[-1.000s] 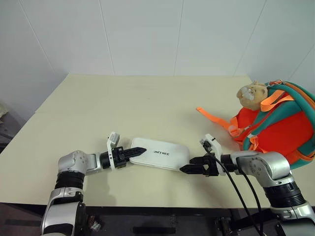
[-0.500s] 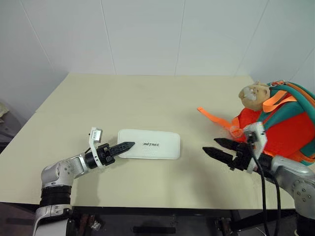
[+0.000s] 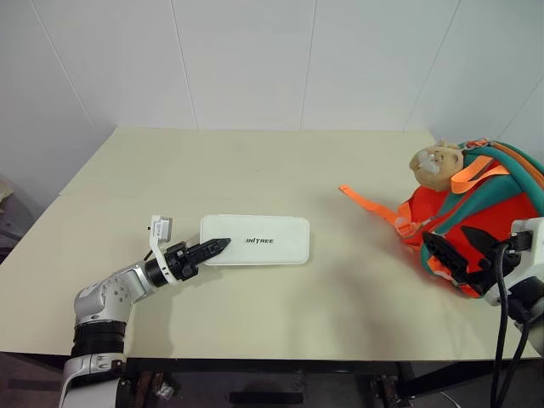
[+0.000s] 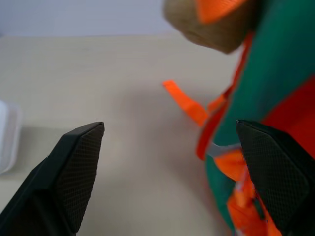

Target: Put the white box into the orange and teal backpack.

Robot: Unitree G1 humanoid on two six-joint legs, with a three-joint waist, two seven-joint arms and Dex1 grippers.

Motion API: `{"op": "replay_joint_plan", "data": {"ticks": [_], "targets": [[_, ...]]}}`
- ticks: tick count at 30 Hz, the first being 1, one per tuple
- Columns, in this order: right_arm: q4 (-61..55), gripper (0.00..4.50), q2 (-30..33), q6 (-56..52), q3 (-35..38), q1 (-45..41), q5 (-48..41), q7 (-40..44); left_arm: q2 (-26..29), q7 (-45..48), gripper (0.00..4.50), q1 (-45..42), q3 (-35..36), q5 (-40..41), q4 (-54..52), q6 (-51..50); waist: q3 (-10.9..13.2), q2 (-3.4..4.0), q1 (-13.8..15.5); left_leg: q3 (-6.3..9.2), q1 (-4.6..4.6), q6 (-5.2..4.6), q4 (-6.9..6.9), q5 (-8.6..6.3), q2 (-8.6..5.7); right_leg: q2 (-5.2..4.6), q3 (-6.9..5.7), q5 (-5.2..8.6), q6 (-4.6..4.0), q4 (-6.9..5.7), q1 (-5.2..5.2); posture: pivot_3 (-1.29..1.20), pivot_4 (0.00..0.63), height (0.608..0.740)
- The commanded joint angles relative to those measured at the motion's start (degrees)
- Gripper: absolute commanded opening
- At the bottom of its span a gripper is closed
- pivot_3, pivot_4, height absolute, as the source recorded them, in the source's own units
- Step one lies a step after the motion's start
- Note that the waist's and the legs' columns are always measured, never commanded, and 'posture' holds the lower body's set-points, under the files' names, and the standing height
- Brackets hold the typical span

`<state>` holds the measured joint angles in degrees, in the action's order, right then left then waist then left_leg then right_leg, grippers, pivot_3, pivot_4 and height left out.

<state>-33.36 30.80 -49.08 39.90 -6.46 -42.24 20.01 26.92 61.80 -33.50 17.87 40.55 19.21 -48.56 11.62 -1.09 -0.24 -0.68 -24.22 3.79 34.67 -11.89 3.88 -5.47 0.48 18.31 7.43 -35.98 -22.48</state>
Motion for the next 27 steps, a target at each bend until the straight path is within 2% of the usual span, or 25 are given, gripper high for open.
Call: {"op": "replay_joint_plan", "data": {"ticks": [1, 6, 10, 17, 23, 27], "targets": [[3.20, 4.50, -0.14, 5.47, -2.98, -2.59, 4.35, -2.88, -0.58, 0.88, 1.35, -1.22, 0.03, 1.64, -0.52, 1.38, 0.00, 0.00, -0.04, 0.00, 0.01, 0.00, 0.01, 0.00, 0.00, 0.00, 0.00, -0.02, -0.01, 0.00, 0.00, 0.00, 0.150, 0.740], [10.26, 4.50, -0.21, 10.41, -6.93, -7.34, 7.62, -3.41, -1.28, 0.43, 1.35, -0.83, 0.09, 1.98, -1.25, 1.90, 0.00, 0.00, 0.04, 0.00, 0.00, -0.04, 0.02, 0.03, 0.00, 0.00, 0.00, -0.07, -0.01, 0.01, 0.02, 0.00, 0.150, 0.740], [22.78, 4.50, 0.55, 17.24, -12.43, -15.04, 12.92, -1.96, -1.59, -0.78, 1.35, 1.62, 1.39, 3.41, -4.41, 1.41, 0.00, 0.00, -0.48, -0.05, 0.00, -0.04, 0.02, 0.02, 0.00, 0.01, 0.05, -0.10, 0.04, 0.01, 0.01, 0.00, 0.150, 0.740], [35.98, 4.50, 0.65, 23.84, -15.97, -22.44, 18.12, -2.77, -1.68, -2.72, 1.35, 4.07, 2.50, 4.99, -7.13, 1.74, 0.00, 0.00, -0.42, -0.06, -0.01, -0.04, -0.01, 0.03, 0.00, 0.01, 0.07, -0.11, 0.06, 0.01, -0.02, 0.00, 0.150, 0.740], [28.81, 4.50, -0.78, 17.68, -15.63, -19.20, 17.43, -6.73, -0.95, -3.97, 1.35, 6.83, 4.24, 6.42, -9.42, 1.80, 0.00, 0.01, -0.03, -0.06, -0.01, -0.02, -0.07, 0.04, 0.00, 0.01, 0.06, -0.10, 0.07, 0.02, -0.03, 0.00, 0.150, 0.740], [27.89, 4.50, -3.10, 18.67, -15.53, -18.62, 17.28, -8.25, -1.36, -4.51, 1.35, 7.32, 4.33, 6.84, -9.44, 2.00, 0.00, 0.01, -0.02, -0.07, -0.01, -0.02, -0.01, 0.03, 0.00, 0.01, 0.07, -0.10, 0.07, 0.02, -0.02, 0.00, 0.150, 0.740]]}}
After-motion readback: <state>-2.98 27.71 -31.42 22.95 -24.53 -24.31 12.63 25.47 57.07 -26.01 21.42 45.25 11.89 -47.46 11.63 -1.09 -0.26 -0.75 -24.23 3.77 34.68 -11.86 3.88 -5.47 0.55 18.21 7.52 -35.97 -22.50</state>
